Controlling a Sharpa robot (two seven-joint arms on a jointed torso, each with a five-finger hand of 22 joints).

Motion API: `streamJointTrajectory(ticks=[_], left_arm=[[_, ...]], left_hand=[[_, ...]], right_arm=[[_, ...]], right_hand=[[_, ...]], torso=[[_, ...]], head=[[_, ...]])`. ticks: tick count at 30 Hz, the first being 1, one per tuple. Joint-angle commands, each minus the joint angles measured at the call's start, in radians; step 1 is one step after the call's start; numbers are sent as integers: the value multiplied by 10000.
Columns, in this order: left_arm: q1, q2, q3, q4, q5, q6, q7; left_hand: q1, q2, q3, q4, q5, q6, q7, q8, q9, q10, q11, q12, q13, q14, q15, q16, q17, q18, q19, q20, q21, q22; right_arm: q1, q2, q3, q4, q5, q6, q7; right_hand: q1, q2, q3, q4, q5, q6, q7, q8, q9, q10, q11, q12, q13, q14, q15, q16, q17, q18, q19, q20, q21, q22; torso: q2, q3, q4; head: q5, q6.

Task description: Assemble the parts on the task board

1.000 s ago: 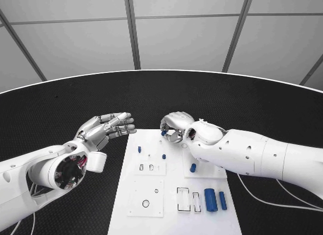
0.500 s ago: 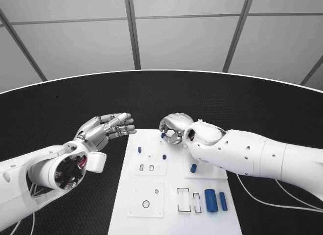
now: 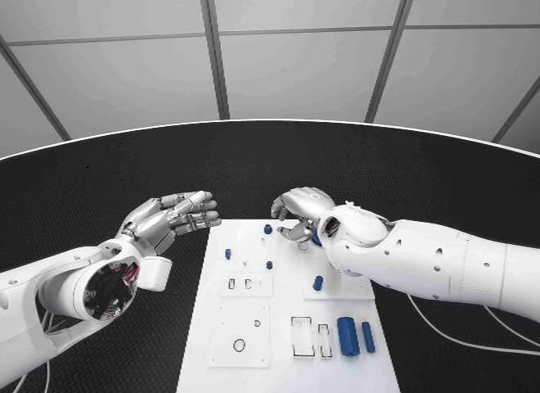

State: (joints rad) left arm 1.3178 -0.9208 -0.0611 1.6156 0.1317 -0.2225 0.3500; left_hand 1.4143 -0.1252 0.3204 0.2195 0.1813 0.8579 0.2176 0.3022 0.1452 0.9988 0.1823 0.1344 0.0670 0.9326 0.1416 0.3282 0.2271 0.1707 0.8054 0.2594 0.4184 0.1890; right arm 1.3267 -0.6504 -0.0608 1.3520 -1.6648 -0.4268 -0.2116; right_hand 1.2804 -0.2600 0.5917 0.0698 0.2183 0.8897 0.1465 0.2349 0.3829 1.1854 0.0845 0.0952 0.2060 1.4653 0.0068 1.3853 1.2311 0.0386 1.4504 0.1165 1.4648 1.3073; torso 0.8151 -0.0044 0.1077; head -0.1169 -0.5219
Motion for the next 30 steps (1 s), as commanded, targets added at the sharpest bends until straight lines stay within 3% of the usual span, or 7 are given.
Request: streamJointTrajectory(ticks=[1,6,9,10,12,16,30], left_arm=[[-1,33,-1,-75,2,18,0],[-3,78,-2,-182,3,40,-7],[-3,102,-3,-233,3,47,-16],[-4,110,-3,-247,4,48,-18],[-4,123,-3,-267,4,54,-21],[-5,138,-3,-286,4,66,-26],[-5,103,-4,-268,4,70,-32]], left_hand=[[-71,-27,68,6,-45,-36,237,-42,-12,11,45,-63,-14,-40,31,-69,10,123,68,10,58,8],[-71,-27,68,6,-45,-36,237,-42,-12,11,45,-63,-14,-40,31,-69,10,123,68,10,58,8],[-66,-26,78,2,-46,-33,231,-42,-12,15,43,-66,-13,-43,32,-72,11,123,66,10,58,6],[-64,-26,81,1,-46,-33,229,-42,-12,15,43,-67,-12,-44,32,-73,11,122,66,9,58,6],[-64,-27,83,0,-46,-32,229,-42,-12,16,42,-68,-12,-45,32,-74,12,122,65,9,58,6],[-64,-27,83,0,-46,-32,229,-42,-12,16,42,-68,-12,-45,32,-74,12,122,65,9,58,6],[-62,-31,90,-3,-47,-32,229,-44,-13,19,42,-72,-11,-47,33,-76,13,122,64,9,58,4]], right_arm=[[2,-936,41,655,681,68,-43],[4,-1835,73,1197,2027,488,-193],[5,-2163,78,1266,2515,726,-302],[5,-2244,79,1259,2627,798,-345],[6,-2342,80,1219,2770,911,-413],[6,-2397,80,1108,2916,1076,-516],[5,-2111,78,654,3009,1258,-696]], right_hand=[[-190,-198,-155,189,-117,37,113,-47,22,409,-13,189,113,450,-8,130,165,-17,159,-23,116,1142],[-273,-279,-890,297,-61,44,83,31,118,1159,-147,888,730,509,-113,314,400,-82,360,-109,284,1424],[-185,-219,-2021,470,404,-67,-85,168,256,1652,-329,2392,2144,602,-272,590,819,-191,674,-258,567,1876],[76,-14,-2561,654,551,-169,-128,322,380,803,-320,3433,3421,616,-365,676,912,-212,717,-288,606,1944],[310,3,-3188,972,837,-371,-202,503,512,1042,-291,7221,6945,730,-241,1028,1536,-284,911,-218,788,2227],[846,320,-3975,1887,772,-785,64,894,713,1596,-144,11373,10726,850,-34,1435,2367,-368,1157,-130,1017,2572],[1238,452,-4410,2189,892,-1173,179,1030,752,2121,-44,12500,11667,909,12,1580,2688,-386,1204,-19,1060,2634]], torso=[[-67,49,-113],[-103,91,-160],[-113,108,-193],[-117,112,-203],[-121,115,-208],[-95,128,-175],[-83,93,-147]], head=[[-15,25],[-43,36],[-45,33],[-47,43],[-37,36],[-38,26],[-34,-45]])
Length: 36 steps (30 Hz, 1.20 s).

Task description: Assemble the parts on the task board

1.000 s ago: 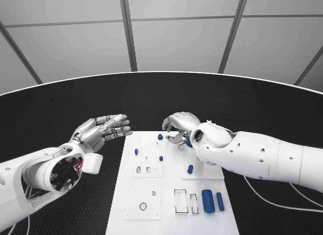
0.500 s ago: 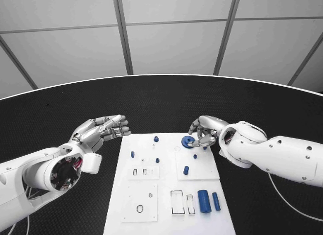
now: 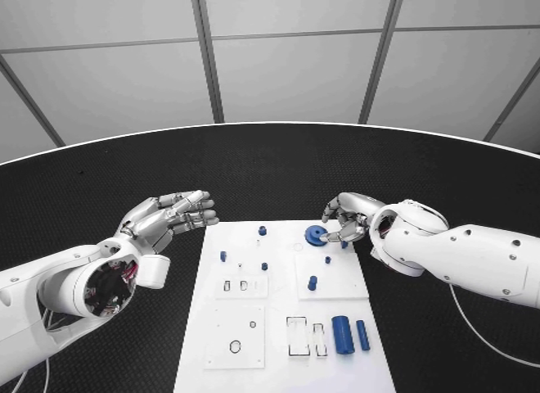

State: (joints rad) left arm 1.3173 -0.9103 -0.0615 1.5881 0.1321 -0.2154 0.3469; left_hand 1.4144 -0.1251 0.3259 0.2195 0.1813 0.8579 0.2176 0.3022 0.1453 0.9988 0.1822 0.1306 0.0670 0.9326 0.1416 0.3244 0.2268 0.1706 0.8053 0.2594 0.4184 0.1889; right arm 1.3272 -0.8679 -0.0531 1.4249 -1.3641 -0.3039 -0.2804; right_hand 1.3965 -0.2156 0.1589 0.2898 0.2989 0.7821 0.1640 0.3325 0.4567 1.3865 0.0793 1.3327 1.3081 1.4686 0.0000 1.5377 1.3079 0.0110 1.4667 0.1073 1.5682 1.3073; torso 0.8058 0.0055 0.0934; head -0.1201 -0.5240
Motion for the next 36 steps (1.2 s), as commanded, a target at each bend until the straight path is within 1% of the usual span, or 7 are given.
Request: streamJointTrajectory(ticks=[1,5,8,17,20,24,36], left_arm=[[0,-3,0,11,0,0,-1],[0,-14,0,22,0,0,-4],[0,-29,0,31,0,-2,-7],[0,-50,1,48,0,3,-14],[1,-53,1,54,0,5,-16],[1,-65,1,62,0,6,-16],[1,-91,1,81,0,7,-24]], left_hand=[[-62,-32,34,-3,-48,-32,229,-44,-15,18,42,-34,-11,-47,33,-38,16,123,65,9,58,5],[-62,-32,34,-3,-48,-32,229,-44,-15,18,42,-34,-11,-47,33,-38,16,123,65,9,58,5],[-62,-32,34,-3,-48,-32,229,-44,-15,18,42,-34,-11,-47,33,-38,16,123,65,9,58,5],[-62,-32,34,-3,-48,-32,229,-44,-15,18,42,-34,-11,-47,33,-38,16,123,65,9,58,5],[-62,-32,34,-3,-48,-32,229,-44,-15,18,42,-34,-11,-47,33,-38,16,123,65,9,58,5],[-62,-32,34,-3,-48,-32,229,-44,-15,18,42,-34,-11,-47,33,-38,16,123,65,9,58,5],[-62,-32,34,-3,-48,-32,229,-44,-15,18,42,-34,-11,-47,33,-38,16,123,65,9,58,5]], right_arm=[[0,91,0,-100,3,43,-10],[0,192,0,-171,5,119,-7],[-1,242,0,-193,5,170,-1],[-1,388,-3,-302,6,326,-9],[-2,445,-5,-350,6,357,-21],[-2,524,-6,-442,6,414,-24],[-3,700,-15,-589,6,649,-19]], right_hand=[[77,8,-82,-11,86,-97,4,54,14,110,9,125,646,876,80,57,1920,-110,1041,73,26,2635],[89,27,-117,-5,112,-126,15,72,16,245,20,328,817,887,92,80,1975,-110,1041,84,26,2635],[93,49,-144,-3,122,-134,21,96,21,342,28,476,941,898,100,103,2028,-110,1041,93,26,2635],[99,91,-182,-3,130,-137,29,142,27,532,38,757,1177,917,114,142,2123,-110,1041,108,26,2635],[109,110,-183,-7,134,-136,30,155,29,551,40,791,1204,922,117,152,2146,-110,1041,112,26,2635],[136,134,-172,-15,140,-137,32,167,29,565,42,821,1227,925,119,157,2159,-110,1041,115,26,2635],[372,277,72,-51,215,60,10,331,39,812,29,1194,1541,942,118,196,2250,-110,1041,125,26,2635]], torso=[[11,-4,-5],[9,1,-8],[2,-8,-7],[-4,-3,-25],[-3,1,-20],[-8,-7,-10],[7,6,-22]], head=[[-2,-25],[4,-47],[12,-84],[54,-79],[55,-99],[75,-109],[126,-156]])
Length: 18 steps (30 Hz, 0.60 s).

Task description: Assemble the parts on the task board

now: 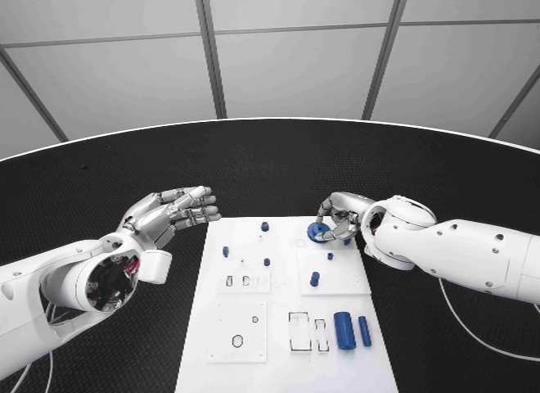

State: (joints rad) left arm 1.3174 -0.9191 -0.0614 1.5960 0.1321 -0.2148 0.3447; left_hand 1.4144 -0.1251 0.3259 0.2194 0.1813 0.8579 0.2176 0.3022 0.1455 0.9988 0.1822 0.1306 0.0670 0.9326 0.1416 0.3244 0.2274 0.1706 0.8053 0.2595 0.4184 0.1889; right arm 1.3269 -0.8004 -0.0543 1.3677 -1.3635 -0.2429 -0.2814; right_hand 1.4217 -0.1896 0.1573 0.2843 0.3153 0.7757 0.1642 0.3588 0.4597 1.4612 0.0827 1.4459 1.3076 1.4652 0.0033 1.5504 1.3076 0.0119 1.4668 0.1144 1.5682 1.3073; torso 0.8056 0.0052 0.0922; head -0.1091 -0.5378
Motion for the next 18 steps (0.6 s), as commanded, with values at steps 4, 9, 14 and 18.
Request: streamJointTrajectory(ticks=[4,9,14,18], left_arm=[[0,-12,0,9,0,5,-9],[1,-26,0,10,0,3,-23],[1,-23,0,6,0,2,-39],[1,-16,0,1,0,2,-49]], left_hand=[[-62,-32,35,-3,-48,-32,229,-44,-16,18,42,-35,-11,-47,33,-38,10,123,65,9,58,5],[-62,-32,35,-3,-48,-32,229,-44,-16,18,42,-35,-11,-47,33,-38,10,123,65,9,58,5],[-62,-45,80,-13,-53,-31,231,-53,-20,28,43,-60,-7,-54,34,-52,18,122,62,7,61,-1],[-63,-46,83,-14,-54,-32,232,-55,-20,28,43,-63,-7,-55,35,-53,19,122,61,7,62,-2]], right_arm=[[-1,59,-6,-57,0,99,-33],[-2,59,-10,-79,-1,92,-52],[-2,46,-10,-65,-142,56,-31],[-2,40,-11,-32,-203,14,9]], right_hand=[[234,49,260,-15,63,272,-19,132,-2,130,-32,155,1624,980,65,78,2276,-119,1040,40,26,2635],[520,102,752,-72,65,446,-43,134,-84,167,-65,223,1679,983,32,85,2291,-119,1040,7,26,2635],[601,-109,1332,-72,515,471,-21,41,-203,108,-51,176,1635,983,37,88,2296,-119,1040,4,26,2635],[599,-229,1625,-99,632,505,-12,24,-244,117,-43,192,1646,985,49,92,2307,-119,1040,14,26,2635]], torso=[[2,6,-7],[0,16,-5],[-8,10,-11],[-10,18,-20]], head=[[3,-51],[25,-75],[30,-94],[33,-85]])
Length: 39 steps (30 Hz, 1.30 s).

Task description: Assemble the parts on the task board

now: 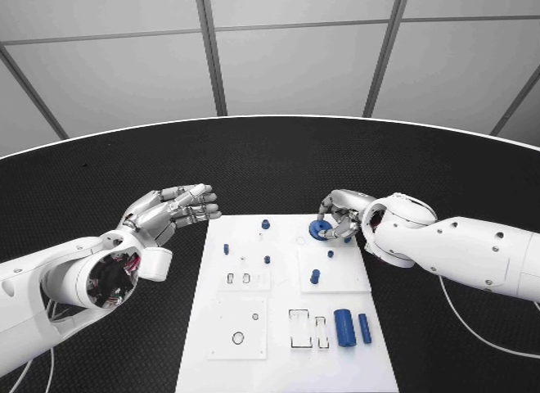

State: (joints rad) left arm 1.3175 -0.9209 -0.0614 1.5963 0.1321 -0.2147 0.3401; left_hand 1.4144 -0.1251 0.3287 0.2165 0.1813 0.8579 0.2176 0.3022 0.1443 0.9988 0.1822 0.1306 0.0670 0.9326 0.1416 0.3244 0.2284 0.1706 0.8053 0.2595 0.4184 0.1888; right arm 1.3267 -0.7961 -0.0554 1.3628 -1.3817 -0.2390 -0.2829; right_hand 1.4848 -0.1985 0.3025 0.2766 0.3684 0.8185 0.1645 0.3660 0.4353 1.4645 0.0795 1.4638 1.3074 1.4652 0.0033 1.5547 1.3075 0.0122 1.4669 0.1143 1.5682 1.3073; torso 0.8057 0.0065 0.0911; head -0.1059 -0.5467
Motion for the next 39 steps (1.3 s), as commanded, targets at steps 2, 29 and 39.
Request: streamJointTrajectory(ticks=[2,29,39], left_arm=[[0,5,0,-4,0,3,-5],[-2,132,0,-91,0,44,-25],[-1,170,0,-87,0,39,-24]], left_hand=[[-63,-46,55,15,-53,-32,232,-55,-9,28,43,-63,-7,-55,35,-53,9,122,62,7,62,-1],[-67,-49,67,15,-56,-37,236,-61,-11,24,47,-74,-7,-61,37,-60,11,122,60,7,62,-3],[-67,-49,67,15,-56,-37,236,-61,-11,24,47,-74,-7,-61,37,-60,11,122,60,7,62,-3]], right_arm=[[0,-13,0,43,-35,-93,70],[1,701,32,1254,-2405,-1231,-12],[-1,1822,25,750,-2856,-1182,1]], right_hand=[[2,-163,451,-72,327,172,-27,-21,-14,109,-23,41,1671,988,39,55,2322,-122,1039,12,26,2635],[-352,-293,1575,-445,1299,874,-278,213,75,398,-245,327,1920,1004,-149,80,2391,-122,1039,-148,26,2635],[-388,-296,1609,-457,1301,862,-275,194,72,393,-246,320,1913,1002,-152,77,2384,-122,1039,-154,26,2635]], torso=[[-11,-2,-5],[-15,-29,37],[22,-23,41]], head=[[1,5],[28,88],[58,125]])
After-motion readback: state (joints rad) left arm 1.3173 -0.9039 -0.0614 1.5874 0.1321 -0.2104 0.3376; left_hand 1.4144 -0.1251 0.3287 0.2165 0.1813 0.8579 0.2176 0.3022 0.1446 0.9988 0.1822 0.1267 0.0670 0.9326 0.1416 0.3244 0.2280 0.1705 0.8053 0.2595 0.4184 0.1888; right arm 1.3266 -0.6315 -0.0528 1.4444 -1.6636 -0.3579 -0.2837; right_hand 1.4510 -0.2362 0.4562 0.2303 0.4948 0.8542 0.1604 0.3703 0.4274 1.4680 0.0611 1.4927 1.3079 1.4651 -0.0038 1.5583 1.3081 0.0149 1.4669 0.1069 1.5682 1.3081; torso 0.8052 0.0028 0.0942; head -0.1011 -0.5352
